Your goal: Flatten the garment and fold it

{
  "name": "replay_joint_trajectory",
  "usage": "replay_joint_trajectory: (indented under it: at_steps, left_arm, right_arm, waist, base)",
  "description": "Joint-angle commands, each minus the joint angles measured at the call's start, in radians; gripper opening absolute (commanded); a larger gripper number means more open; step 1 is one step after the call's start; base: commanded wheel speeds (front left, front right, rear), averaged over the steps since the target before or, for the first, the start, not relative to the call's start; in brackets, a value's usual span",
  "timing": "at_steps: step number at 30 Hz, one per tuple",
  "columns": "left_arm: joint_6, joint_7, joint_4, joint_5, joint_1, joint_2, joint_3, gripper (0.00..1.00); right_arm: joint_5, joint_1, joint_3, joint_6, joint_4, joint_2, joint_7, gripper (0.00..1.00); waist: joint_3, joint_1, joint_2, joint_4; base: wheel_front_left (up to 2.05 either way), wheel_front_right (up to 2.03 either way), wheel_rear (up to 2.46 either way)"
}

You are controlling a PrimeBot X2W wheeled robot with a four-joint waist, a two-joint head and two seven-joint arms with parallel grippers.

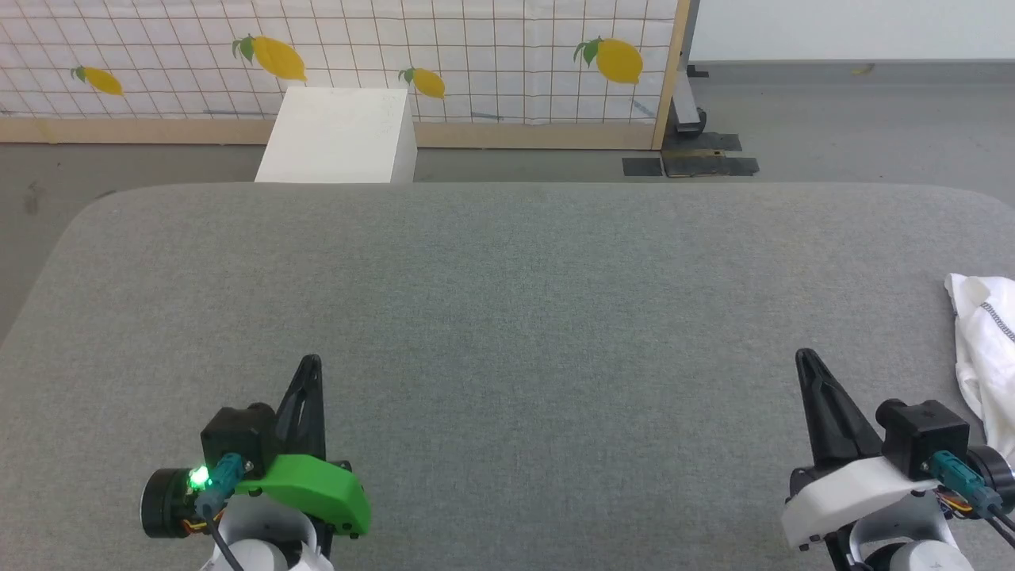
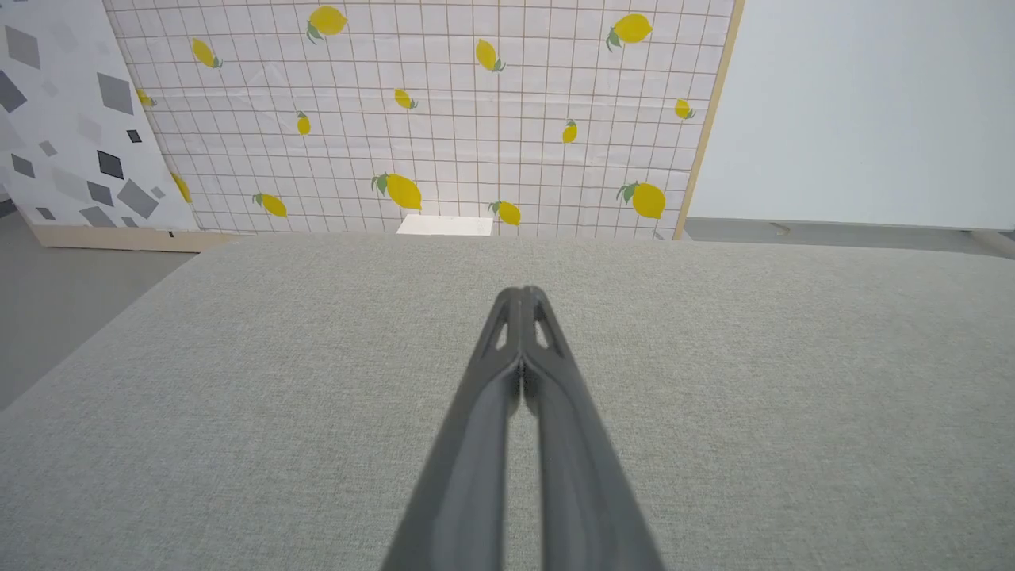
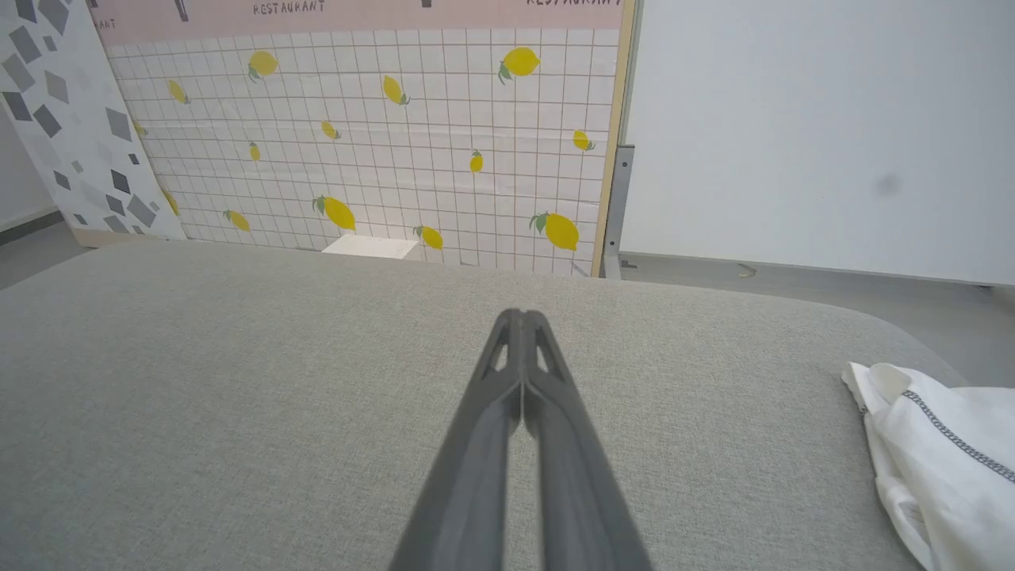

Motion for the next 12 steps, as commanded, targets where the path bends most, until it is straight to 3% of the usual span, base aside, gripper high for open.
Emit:
replay_joint_trajectory:
  at_steps: [1, 12]
  left_arm:
    - [0.006, 0.006, -0.008, 0.012, 0.017, -0.002, 0.004, 0.00]
    - [0.011, 0.028, -0.026, 0.031, 0.022, -0.003, 0.009, 0.00]
  right_arm:
    - [-0.010, -0.012, 0.004, -0.001, -0.007, 0.002, 0.004, 0.00]
    - [-0.019, -0.014, 0.010, -0.001, -0.010, 0.003, 0.016, 0.00]
  waist:
    - [0.000, -0.0001, 0.0000, 0.000]
    - [-0.002, -0.0001, 0.0000, -0.001]
  base:
    - [0.00, 0.00, 0.00]
    - [0.00, 0.00, 0.00]
